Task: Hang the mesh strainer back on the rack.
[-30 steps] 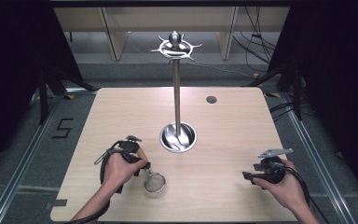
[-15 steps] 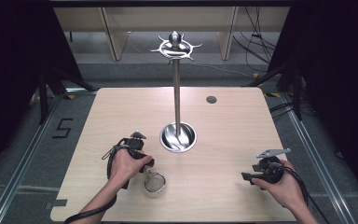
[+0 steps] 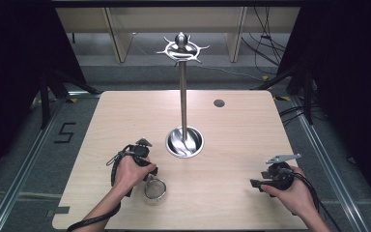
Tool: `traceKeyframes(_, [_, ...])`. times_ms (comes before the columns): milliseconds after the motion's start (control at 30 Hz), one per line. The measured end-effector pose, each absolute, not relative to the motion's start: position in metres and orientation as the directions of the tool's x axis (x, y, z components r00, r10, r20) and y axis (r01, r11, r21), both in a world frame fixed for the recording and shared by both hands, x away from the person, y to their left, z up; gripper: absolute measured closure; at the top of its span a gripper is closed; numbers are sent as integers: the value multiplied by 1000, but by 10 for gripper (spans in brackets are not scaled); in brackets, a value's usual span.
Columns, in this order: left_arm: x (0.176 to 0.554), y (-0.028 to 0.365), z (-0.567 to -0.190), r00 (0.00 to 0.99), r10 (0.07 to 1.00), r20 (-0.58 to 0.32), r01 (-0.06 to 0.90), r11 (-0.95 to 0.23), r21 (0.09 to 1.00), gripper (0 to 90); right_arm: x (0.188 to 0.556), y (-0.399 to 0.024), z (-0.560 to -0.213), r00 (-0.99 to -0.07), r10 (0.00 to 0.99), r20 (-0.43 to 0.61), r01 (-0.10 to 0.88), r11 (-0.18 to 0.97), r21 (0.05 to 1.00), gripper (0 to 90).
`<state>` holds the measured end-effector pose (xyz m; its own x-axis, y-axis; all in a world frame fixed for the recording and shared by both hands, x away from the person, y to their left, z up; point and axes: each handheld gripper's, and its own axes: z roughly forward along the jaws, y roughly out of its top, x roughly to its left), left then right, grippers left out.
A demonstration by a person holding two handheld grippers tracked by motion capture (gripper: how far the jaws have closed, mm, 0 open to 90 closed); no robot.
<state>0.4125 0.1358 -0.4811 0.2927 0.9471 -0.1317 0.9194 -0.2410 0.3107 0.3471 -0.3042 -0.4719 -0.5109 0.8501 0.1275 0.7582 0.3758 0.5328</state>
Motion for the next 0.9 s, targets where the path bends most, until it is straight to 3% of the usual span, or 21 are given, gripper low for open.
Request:
traceKeyframes(233, [413, 140, -480, 314, 943, -114, 914, -268, 304, 538, 345, -301, -473, -477, 862, 174, 782, 326, 531, 400])
traceKeyframes(500, [412, 142, -480, 327, 938, -113, 914, -285, 288, 640, 347, -302, -474, -497, 853, 160, 767, 346, 540, 400])
traceKeyframes(567, [413, 143, -479, 332, 937, -104, 913, -292, 286, 648, 346, -299, -477, -483, 858, 173, 756, 310, 576, 400])
traceKeyframes(900, [414, 144, -483, 312, 944, -106, 914, -267, 305, 597, 346, -300, -476, -493, 853, 175, 764, 327, 556, 400])
